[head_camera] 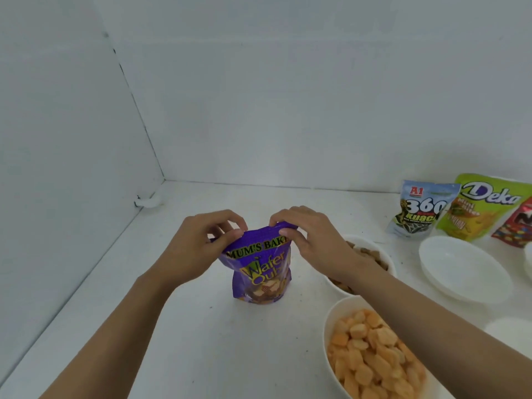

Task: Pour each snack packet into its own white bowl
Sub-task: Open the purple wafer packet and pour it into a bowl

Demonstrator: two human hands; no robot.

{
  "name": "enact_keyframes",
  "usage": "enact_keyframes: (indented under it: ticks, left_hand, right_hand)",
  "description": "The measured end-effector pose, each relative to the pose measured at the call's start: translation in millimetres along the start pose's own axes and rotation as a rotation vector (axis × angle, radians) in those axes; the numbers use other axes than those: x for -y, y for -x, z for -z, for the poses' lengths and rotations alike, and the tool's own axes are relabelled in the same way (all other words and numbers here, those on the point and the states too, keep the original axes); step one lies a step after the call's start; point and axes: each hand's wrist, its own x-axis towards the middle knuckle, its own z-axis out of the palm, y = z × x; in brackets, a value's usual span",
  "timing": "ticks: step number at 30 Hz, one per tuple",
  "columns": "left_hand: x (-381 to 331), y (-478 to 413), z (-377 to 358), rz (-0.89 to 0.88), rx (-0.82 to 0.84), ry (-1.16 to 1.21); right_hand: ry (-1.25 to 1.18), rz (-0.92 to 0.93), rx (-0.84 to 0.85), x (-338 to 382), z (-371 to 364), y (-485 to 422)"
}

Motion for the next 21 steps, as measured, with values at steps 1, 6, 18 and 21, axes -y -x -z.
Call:
enact_keyframes:
  ticks: [1, 6, 18, 21]
  left_hand:
    - [-1.4, 0.6, -1.0, -0.007, -0.002, 0.013]
    - [-3.5, -3.9, -3.0, -0.017, 0.029, -0.032]
    - [-10.4, -14.8, -12.0, 0.097, 0.018, -0.107]
    - [-11.9, -17.9, -11.7, 0.132, 0.057, -0.081]
  right_hand:
    - [0.003, 0.012, -0.005, -0.1, 0.5, 1.9]
    - [0.092, 0.064, -0.044, -0.9, -0.2, 2.0]
    - [0.198, 0.19, -0.033, -1.6, -2.0, -1.0]
    - [0.209, 0.226, -0.038, -2.2, -1.9, -1.2]
